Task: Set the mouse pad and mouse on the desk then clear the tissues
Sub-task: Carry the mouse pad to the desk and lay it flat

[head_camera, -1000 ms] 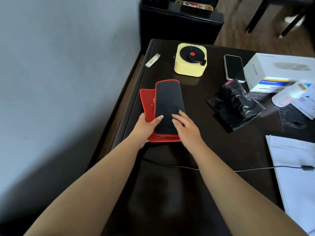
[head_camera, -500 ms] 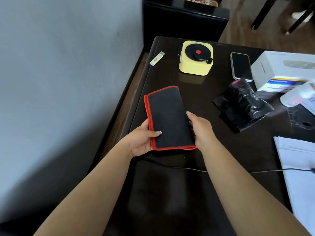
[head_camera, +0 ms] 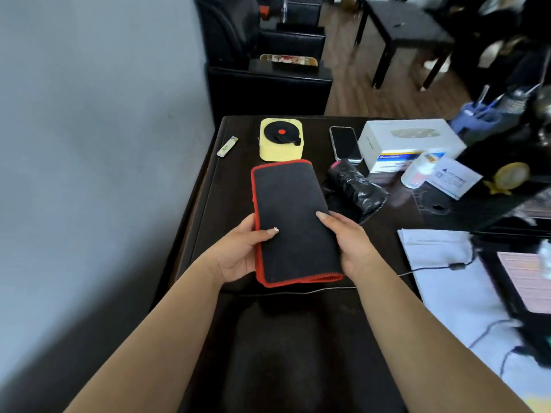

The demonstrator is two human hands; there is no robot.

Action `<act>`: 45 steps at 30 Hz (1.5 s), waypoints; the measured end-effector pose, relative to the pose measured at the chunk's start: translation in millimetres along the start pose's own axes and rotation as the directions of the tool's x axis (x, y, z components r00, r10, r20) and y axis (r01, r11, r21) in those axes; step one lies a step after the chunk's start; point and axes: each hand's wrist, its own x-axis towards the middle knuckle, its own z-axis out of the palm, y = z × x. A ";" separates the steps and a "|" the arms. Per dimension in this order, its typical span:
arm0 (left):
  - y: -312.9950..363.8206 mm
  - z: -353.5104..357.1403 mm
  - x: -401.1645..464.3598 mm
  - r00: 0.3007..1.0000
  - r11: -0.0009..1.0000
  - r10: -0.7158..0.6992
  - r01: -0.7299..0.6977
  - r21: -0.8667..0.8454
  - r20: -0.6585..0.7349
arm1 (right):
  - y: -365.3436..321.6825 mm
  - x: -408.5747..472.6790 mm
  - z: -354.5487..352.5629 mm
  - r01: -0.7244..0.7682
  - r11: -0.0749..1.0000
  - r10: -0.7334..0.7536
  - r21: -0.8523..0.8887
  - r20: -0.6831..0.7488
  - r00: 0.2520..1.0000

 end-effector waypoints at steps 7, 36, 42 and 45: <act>-35.4 99.9 -18.0 0.995 0.991 0.056 -0.045 0.123 -0.086 | -5.0 -64.7 -86.6 0.111 0.992 -0.111 0.064 -0.001 0.994; -233.1 488.3 35.5 0.992 0.862 0.008 -0.071 0.501 0.127 | -42.4 -233.8 -488.0 0.309 0.947 -0.319 -0.091 -0.393 0.862; -230.7 514.4 84.7 0.988 0.867 -0.027 -0.053 0.496 0.154 | -65.1 -195.3 -522.1 0.267 0.962 -0.263 -0.049 -0.415 0.871; -233.3 525.3 104.6 0.988 0.853 -0.060 -0.024 0.522 0.143 | -76.0 -181.5 -539.8 0.251 0.967 -0.246 -0.045 -0.431 0.868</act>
